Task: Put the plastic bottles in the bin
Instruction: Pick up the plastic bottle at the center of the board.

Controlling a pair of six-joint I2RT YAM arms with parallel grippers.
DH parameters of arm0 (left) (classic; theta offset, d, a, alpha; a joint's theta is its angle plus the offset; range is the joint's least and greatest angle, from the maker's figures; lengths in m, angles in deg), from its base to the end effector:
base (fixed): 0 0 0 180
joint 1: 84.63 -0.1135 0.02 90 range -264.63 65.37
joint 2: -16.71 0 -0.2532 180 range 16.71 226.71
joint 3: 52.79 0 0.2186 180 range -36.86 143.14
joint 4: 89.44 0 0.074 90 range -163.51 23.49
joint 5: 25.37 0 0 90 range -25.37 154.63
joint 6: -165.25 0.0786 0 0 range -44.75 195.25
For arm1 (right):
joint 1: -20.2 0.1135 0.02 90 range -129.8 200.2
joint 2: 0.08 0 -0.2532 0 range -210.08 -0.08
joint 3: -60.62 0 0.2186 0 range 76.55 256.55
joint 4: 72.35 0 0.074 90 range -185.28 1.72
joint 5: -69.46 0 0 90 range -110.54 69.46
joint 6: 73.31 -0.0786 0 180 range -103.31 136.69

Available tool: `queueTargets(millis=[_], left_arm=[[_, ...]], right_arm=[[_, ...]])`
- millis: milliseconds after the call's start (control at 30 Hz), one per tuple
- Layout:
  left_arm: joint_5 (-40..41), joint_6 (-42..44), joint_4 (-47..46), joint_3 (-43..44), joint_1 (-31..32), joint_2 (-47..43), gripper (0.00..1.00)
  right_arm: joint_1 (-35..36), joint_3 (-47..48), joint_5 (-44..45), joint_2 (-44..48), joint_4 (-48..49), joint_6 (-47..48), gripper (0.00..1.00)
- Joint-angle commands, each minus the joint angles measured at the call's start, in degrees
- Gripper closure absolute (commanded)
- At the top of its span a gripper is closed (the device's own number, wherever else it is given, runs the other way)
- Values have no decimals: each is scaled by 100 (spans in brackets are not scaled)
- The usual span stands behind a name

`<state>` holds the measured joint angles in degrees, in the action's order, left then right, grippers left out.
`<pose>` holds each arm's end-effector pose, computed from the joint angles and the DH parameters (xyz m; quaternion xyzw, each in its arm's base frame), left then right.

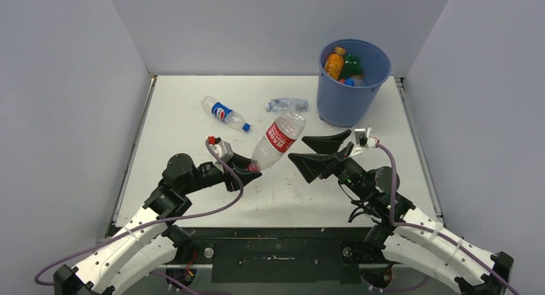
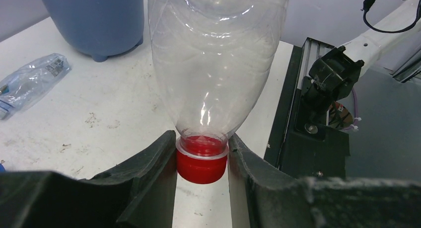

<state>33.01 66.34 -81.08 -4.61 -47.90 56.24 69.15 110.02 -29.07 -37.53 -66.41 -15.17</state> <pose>0.1210 -0.1417 0.3082 0.3506 0.6123 -0.4417 0.5542 0.1076 0.1413 0.3593 -0.1467 0.5715 0.5559 0.5855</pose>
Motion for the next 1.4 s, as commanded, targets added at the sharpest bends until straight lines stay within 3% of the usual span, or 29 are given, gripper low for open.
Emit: queueTargets(millis=[0,133,300,533,700,833,933,967,1000,1033,1067,1100,1233,1367], left_arm=[[-27,45,-341,125,66,55,100],[44,63,-358,106,99,55,100],[100,186,-308,91,222,46,100],[354,299,-139,153,347,100,100],[443,311,-148,132,403,13,100],[556,366,-101,124,487,-61,100],[764,352,-68,130,504,-123,100],[866,321,-30,144,510,-150,89],[974,289,8,164,505,-185,69],[1089,193,6,174,508,-225,40],[1216,60,-47,157,505,-279,24],[1321,-110,-182,121,505,-355,2],[1758,-1444,-1549,-387,497,-771,4],[2461,-3433,-4135,-1537,519,-803,4]], right_arm=[[204,129,58,-475,1213,-43,10],[615,437,374,-913,1306,256,10],[836,737,1654,-1292,1092,229,10],[835,1380,1785,-1767,630,305,0],[794,1569,1687,-1862,398,234,21],[774,1547,1603,-1865,356,75,48],[774,1432,1527,-1773,513,15,60],[774,1374,1465,-1724,607,14,62],[774,1311,1406,-1669,740,20,63],[774,1218,1351,-1597,892,32,65],[774,1125,1318,-1526,1095,59,66],[770,1030,1302,-1455,1293,72,68],[772,633,1269,-1215,2207,32,73],[774,209,1245,-1143,3433,-62,80]])
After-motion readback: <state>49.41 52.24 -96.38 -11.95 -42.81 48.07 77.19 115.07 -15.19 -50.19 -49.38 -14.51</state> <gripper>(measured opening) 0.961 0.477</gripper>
